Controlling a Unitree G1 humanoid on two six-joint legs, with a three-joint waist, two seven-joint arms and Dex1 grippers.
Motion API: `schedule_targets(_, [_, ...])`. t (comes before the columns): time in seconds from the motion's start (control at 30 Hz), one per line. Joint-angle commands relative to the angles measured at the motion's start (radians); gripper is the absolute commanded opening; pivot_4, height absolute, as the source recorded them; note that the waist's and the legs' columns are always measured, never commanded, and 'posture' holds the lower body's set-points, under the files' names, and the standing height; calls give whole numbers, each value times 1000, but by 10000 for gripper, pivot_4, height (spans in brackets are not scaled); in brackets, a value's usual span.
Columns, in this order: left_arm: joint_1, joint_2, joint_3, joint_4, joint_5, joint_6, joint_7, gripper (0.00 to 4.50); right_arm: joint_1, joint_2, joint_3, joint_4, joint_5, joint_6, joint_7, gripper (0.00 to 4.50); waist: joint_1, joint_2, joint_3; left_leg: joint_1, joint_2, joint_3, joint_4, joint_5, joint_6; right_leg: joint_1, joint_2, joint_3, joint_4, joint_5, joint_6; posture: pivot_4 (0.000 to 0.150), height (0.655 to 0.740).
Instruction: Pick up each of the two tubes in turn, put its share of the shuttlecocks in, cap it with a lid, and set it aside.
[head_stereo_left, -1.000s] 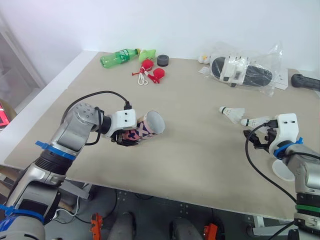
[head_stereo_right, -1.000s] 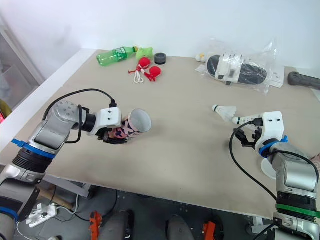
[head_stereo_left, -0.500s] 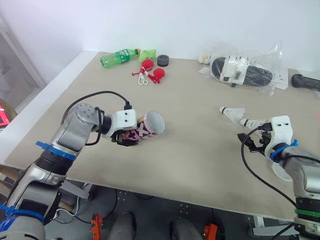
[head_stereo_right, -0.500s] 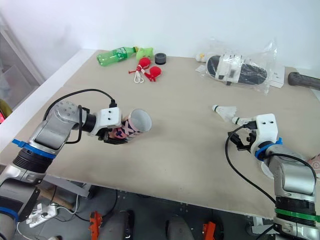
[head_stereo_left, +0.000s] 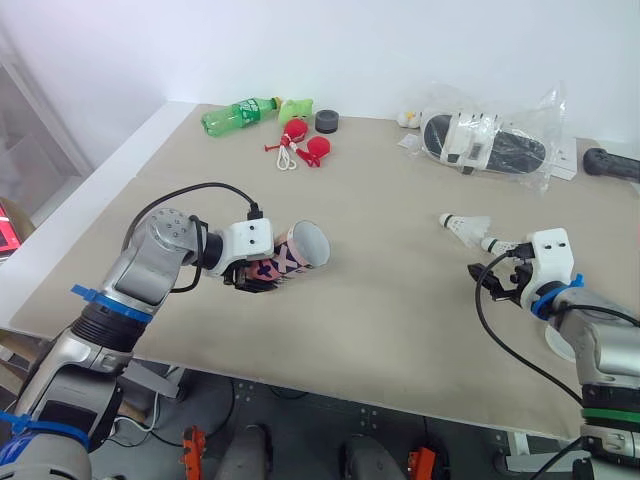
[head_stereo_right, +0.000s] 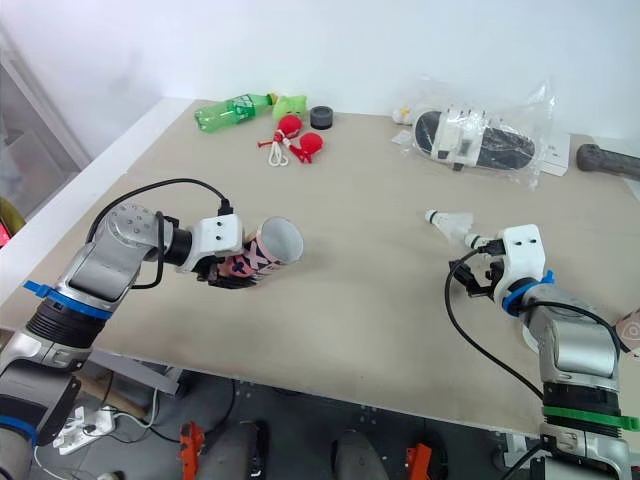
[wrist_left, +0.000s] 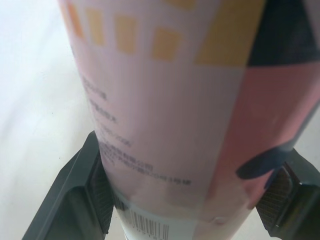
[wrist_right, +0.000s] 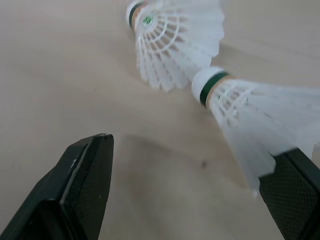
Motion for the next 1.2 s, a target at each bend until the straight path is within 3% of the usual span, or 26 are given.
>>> schedule_targets(0.03, [30,-20,-52,-5,-11,8,-19,30638,-36,6,8,29,-9,-51,-5,44699,1,0,0,0,0,0,0,0,0,0,0,0,0,0,0,1500,7400])
schedule_targets(0.83, [39,-18,-49,-22,-13,28,-14,30638,-113,6,64,107,-58,-48,-60,44699,0,0,0,-1,-1,0,0,0,0,0,-1,1,0,-1,0,1500,7400])
schedule_targets(0.93, [38,-19,-50,-21,-13,27,-13,30638,-113,9,59,108,-59,-46,-67,36091,0,0,0,-1,-1,0,0,0,0,0,-1,1,0,-1,0,1500,7400])
schedule_targets(1.1, [37,-20,-49,-19,-12,25,-12,30638,-112,8,55,110,-60,-45,-74,16095,0,0,0,-1,-1,0,0,0,0,0,-1,1,0,-1,0,1500,7400])
schedule_targets(1.2, [38,-20,-49,-21,-12,26,-12,30638,-112,7,51,112,-63,-47,-86,933,0,0,0,-1,-1,0,0,0,0,0,-1,1,0,-1,0,1500,7400])
